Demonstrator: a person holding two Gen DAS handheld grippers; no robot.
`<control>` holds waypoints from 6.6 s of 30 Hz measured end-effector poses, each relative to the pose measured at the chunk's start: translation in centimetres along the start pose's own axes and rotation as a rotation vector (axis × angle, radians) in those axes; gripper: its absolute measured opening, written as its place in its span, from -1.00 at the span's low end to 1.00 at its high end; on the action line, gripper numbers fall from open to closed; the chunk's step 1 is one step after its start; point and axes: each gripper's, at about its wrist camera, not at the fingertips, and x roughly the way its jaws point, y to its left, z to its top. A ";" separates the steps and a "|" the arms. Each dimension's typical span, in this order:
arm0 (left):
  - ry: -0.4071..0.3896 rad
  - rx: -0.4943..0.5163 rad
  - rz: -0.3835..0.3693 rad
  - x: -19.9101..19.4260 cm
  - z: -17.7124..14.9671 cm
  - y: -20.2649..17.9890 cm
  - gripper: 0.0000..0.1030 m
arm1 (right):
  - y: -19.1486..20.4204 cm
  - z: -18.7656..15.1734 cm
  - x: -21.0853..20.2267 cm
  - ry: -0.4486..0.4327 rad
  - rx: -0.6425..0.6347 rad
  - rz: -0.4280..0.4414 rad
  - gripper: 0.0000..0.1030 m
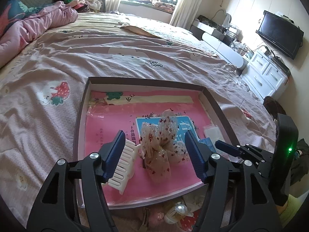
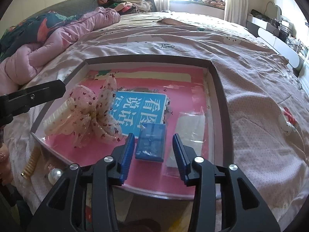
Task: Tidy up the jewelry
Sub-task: 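Carry the bow and blue package into the box and release both, then withdraw both open tools from the box back over the bed, then grasp the white pearl clip with the left tool while the right tool grasps the yellow hair-tie packet, then carry the pearl clip and yellow hair-tie packet into the box and release both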
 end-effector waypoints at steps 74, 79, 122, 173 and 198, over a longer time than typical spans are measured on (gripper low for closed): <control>-0.060 0.093 0.111 -10.7 -6.8 -2.3 0.77 | -0.8 -6.4 -16.4 -0.193 -0.014 0.033 0.65; -0.015 0.135 0.112 -9.3 -8.1 -3.3 0.77 | -1.4 -7.5 -16.1 -0.176 -0.008 0.028 0.65; 0.169 0.362 0.031 -0.6 -8.1 -5.9 -0.20 | -3.8 -10.6 -9.9 -0.050 0.058 0.030 0.66; 0.117 0.285 -0.079 -2.7 -7.8 -6.2 -0.51 | -5.2 -9.9 -9.0 -0.074 0.037 0.008 -0.55; 0.011 0.171 -0.054 -5.4 -3.4 -3.8 -0.51 | -7.1 -5.9 -15.4 -0.258 0.072 -0.028 -0.84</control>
